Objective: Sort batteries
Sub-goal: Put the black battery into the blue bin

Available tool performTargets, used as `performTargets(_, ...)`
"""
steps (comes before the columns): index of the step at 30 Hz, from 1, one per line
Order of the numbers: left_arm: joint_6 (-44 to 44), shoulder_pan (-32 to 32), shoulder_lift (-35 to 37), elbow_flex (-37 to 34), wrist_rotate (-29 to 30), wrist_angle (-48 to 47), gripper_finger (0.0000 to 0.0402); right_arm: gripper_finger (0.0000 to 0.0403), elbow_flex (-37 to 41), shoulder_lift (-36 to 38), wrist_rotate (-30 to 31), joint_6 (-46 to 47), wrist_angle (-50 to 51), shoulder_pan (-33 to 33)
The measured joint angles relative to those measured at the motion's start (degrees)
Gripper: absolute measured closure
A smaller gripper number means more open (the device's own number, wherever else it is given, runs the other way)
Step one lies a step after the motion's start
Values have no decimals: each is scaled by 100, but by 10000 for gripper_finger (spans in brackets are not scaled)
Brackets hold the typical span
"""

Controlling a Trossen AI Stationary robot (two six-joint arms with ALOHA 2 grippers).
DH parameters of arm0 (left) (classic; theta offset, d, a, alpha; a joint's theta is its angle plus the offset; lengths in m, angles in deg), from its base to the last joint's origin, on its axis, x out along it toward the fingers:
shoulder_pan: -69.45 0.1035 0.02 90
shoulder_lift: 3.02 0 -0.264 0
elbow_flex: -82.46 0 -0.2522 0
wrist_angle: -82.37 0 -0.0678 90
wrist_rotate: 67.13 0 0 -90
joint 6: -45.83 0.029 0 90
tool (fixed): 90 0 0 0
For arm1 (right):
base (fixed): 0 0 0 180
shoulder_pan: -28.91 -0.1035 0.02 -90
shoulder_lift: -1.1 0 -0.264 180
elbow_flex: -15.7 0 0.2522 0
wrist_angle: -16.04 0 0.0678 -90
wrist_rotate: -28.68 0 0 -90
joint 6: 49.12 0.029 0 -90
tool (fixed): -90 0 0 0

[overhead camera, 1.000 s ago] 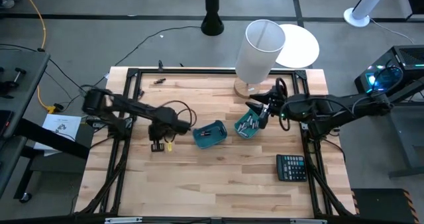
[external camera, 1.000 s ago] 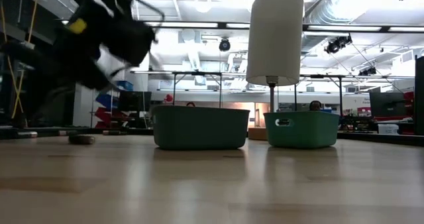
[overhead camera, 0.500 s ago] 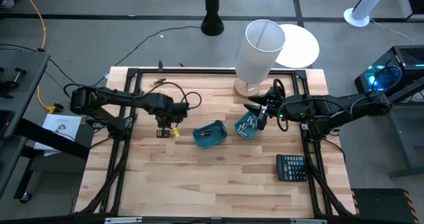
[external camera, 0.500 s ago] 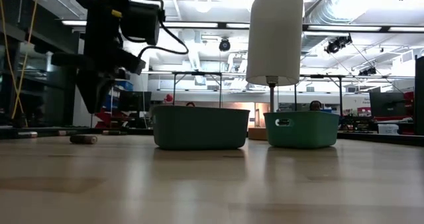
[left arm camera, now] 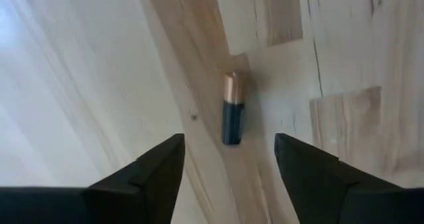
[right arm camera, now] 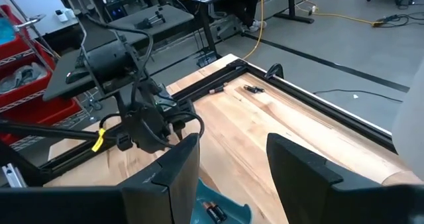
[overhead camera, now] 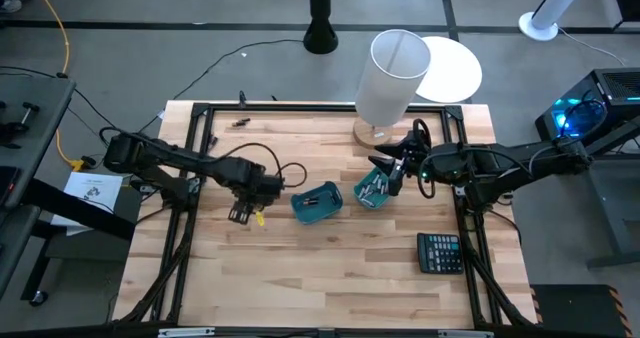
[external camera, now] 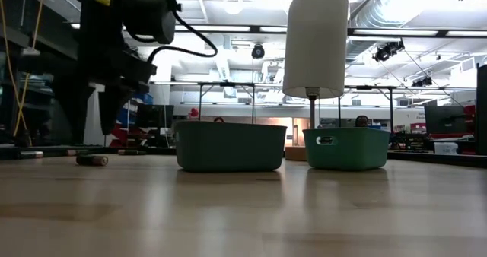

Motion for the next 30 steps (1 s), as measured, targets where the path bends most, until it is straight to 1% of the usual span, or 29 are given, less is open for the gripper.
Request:
performTargets(5, 0, 32, -2, -228, -42, 499, 169, 231, 0, 0, 2, 141, 0, 0)
performTargets(9, -13, 72, -2, -445, -221, 612, 169, 231, 0, 0, 2, 146, 2, 0)
performTargets(15, -238, 138, -2, -925, -580, 1240, 174, 231, 0, 0, 2, 149, 2, 0)
performTargets(17, -327, 112, -2, -979, -557, 1339, 195, 231, 0, 0, 2, 149, 2, 0)
performTargets(18, -421, 92, -2, -976, -493, 1331, 216, 231, 0, 0, 2, 162, 2, 0)
performTargets(19, -512, 83, -2, -941, -416, 1284, 244, 231, 0, 0, 2, 174, 2, 0)
performTargets(22, -619, 108, -4, -656, -269, 1083, 360, 231, 0, 0, 2, 262, 2, 0)
performTargets(23, -675, 146, -1, -514, -198, 1052, 380, 231, 0, 0, 2, 262, 2, 0)
performTargets(27, -699, 258, 91, 218, 310, 1094, 390, 231, 0, 0, 2, 294, 2, 0)
performTargets(30, -712, 335, 160, 803, 430, 1461, 399, 231, 0, 0, 1, 380, 2, -1)
